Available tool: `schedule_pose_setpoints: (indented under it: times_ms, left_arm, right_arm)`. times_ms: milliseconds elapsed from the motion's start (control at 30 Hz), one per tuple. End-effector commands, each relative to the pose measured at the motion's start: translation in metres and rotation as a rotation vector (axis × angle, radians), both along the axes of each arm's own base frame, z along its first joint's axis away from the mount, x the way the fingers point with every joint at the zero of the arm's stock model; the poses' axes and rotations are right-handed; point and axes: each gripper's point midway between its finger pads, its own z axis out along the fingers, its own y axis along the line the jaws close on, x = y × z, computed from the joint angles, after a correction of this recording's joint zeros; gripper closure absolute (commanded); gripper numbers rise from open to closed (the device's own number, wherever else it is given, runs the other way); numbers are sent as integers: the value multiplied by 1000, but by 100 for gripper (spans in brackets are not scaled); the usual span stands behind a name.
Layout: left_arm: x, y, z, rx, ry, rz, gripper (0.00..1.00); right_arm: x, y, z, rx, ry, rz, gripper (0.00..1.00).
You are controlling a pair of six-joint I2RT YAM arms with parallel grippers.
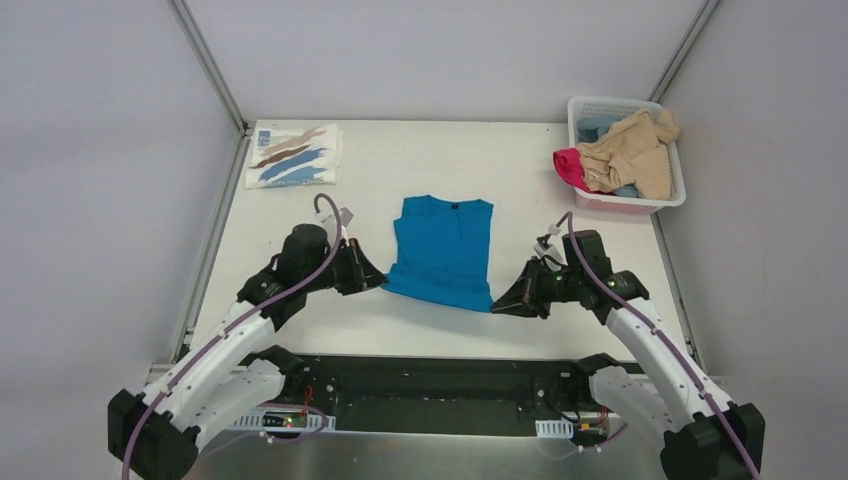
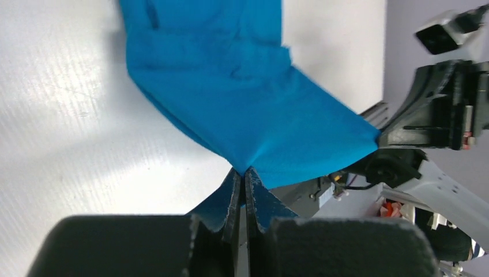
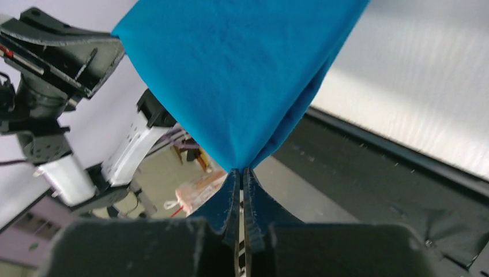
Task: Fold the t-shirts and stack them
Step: Fold the long partially folded tshirt into a neat square
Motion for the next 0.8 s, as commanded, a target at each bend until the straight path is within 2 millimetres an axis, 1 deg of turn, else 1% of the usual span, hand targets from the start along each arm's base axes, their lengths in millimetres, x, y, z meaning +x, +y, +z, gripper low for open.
schedule_pose_setpoints:
  times_ms: [0, 67, 167, 267, 467, 533, 567, 600, 633, 733, 767]
  left_arm:
    - [-21, 2, 27, -72, -49, -27, 100]
    - [-23, 3, 40, -92, -90, -27, 100]
    - [-18, 8, 49, -78, -131, 0, 100]
    - [-5, 13, 50, -41, -137, 53, 100]
    - [35, 25, 51, 66, -146, 199, 100]
    - [46, 24, 51, 89, -136, 221, 100]
    - [47, 24, 65, 72, -168, 223, 100]
    - [54, 21, 55, 103, -138, 221, 100]
    - [58, 21, 53, 116, -134, 231, 100]
    - [70, 26, 56, 148, -149, 273, 100]
    - [74, 27, 60, 153, -161, 282, 100]
  right_arm:
    - [-34, 4, 39, 113, 33, 107, 100]
    - [-37, 6, 49, 138, 19, 125, 100]
    - [-33, 7, 57, 149, -10, 131, 100]
    - [-17, 7, 56, 117, -36, 99, 100]
    - [26, 5, 52, 75, -72, -4, 100]
    - [39, 2, 52, 57, -90, -36, 100]
    - [44, 0, 52, 46, -97, -49, 100]
    - [48, -1, 53, 40, -108, -55, 100]
    - [52, -2, 55, 34, -116, -62, 100]
    - [64, -3, 61, 27, -145, -74, 100]
    - [68, -3, 62, 27, -153, -78, 100]
